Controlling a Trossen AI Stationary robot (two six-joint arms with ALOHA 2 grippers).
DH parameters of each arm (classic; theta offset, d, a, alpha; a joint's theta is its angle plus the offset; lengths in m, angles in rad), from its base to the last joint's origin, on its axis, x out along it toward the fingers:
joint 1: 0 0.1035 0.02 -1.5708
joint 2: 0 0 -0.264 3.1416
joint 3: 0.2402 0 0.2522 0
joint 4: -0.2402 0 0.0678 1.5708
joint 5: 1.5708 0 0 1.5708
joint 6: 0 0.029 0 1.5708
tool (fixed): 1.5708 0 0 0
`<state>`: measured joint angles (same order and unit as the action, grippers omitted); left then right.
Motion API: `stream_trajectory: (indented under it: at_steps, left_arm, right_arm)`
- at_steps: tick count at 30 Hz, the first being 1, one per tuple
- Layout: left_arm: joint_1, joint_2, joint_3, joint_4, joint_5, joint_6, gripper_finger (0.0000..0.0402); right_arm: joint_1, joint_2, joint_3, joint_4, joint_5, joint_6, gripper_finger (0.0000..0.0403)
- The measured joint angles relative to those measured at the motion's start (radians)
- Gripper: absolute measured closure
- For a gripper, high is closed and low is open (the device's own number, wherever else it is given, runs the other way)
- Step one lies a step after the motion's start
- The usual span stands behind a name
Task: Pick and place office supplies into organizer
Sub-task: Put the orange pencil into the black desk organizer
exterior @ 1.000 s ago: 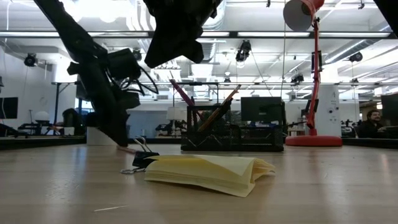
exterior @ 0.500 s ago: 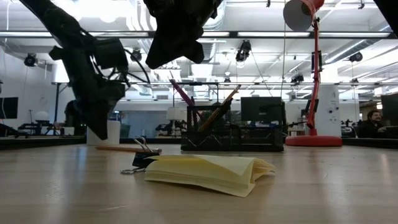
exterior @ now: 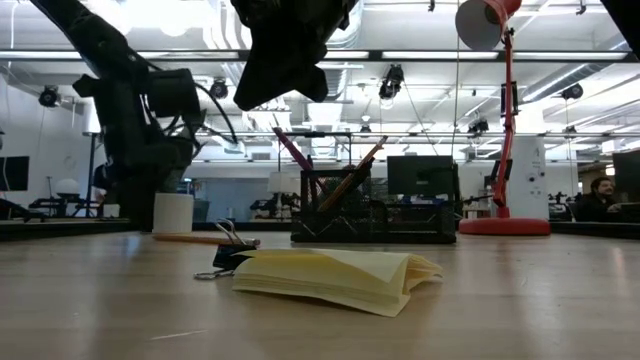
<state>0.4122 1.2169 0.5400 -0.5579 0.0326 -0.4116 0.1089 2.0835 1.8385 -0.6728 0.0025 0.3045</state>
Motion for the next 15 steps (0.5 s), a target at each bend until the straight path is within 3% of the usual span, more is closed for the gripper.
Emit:
stream_trajectory:
  at_steps: [15]
  left_arm:
    - [0.029,0.005,-0.008,0.045,0.036,-0.16,0.0402]
  right_arm:
    - [0.0,0.0,0.0,-0.001,0.0,0.029,0.0364]
